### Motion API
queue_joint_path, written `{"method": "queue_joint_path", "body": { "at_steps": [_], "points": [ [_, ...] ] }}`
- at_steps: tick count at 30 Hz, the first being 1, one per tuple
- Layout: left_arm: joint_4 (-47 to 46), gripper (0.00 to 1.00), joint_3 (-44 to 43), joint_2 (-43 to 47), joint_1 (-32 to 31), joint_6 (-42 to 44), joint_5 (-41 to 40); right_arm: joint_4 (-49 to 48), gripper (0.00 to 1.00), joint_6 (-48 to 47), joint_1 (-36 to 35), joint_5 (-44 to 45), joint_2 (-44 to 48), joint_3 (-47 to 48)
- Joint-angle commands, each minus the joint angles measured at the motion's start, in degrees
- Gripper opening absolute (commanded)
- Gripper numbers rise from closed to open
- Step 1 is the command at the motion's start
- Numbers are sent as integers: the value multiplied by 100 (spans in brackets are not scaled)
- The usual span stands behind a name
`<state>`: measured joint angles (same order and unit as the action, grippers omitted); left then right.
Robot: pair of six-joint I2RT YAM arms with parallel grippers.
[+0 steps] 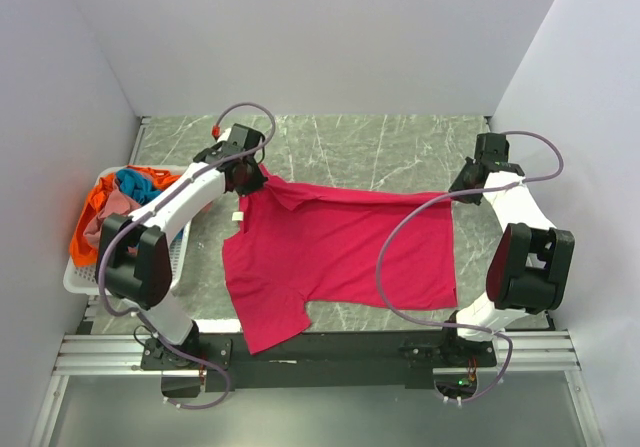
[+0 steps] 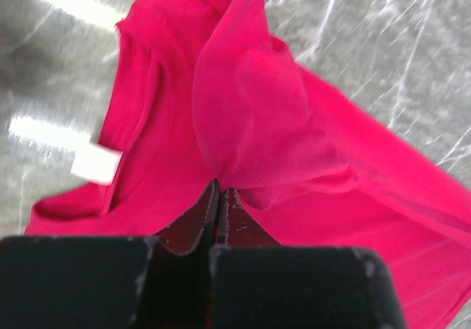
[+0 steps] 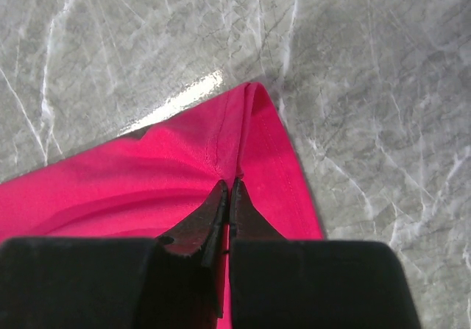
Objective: Fold and stack the t-shirts
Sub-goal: Fold the tshirt
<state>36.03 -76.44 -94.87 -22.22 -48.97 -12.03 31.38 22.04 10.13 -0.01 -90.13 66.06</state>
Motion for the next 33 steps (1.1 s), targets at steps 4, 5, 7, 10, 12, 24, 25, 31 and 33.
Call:
{"method": "queue_joint_path", "body": {
  "at_steps": [4, 5, 7, 10, 12, 24, 25, 31, 33],
  "points": [
    [650, 1, 270, 530, -116, -499, -335, 123, 0, -121, 33, 203, 162, 73],
    [694, 1, 331, 574, -125, -534, -370, 149, 0, -130, 33, 195, 171, 73],
    [800, 1, 402, 697, -169, -666, -388, 149, 0, -139, 33, 212, 162, 73],
    [870, 1, 604, 873, -248, -842, -370, 150, 0, -139, 33, 221, 162, 65],
    [914, 1, 788, 952, -318, -999, -309, 150, 0, -139, 42, 203, 145, 56],
    [915, 1, 1624, 1383, -661, -1651, -353, 150, 0, -25, 42, 230, 39, -93],
    [888, 1, 1667, 1410, -687, -1642, -344, 141, 1, 19, 42, 247, 56, -198],
    [914, 11, 2037, 1419, -722, -1581, -203, 202, 12, 327, 33, 484, 442, -1057],
    [1011, 39, 2081, 1506, -731, -1554, -247, 71, 36, 379, 33, 423, 705, -1375]
  ]
}}
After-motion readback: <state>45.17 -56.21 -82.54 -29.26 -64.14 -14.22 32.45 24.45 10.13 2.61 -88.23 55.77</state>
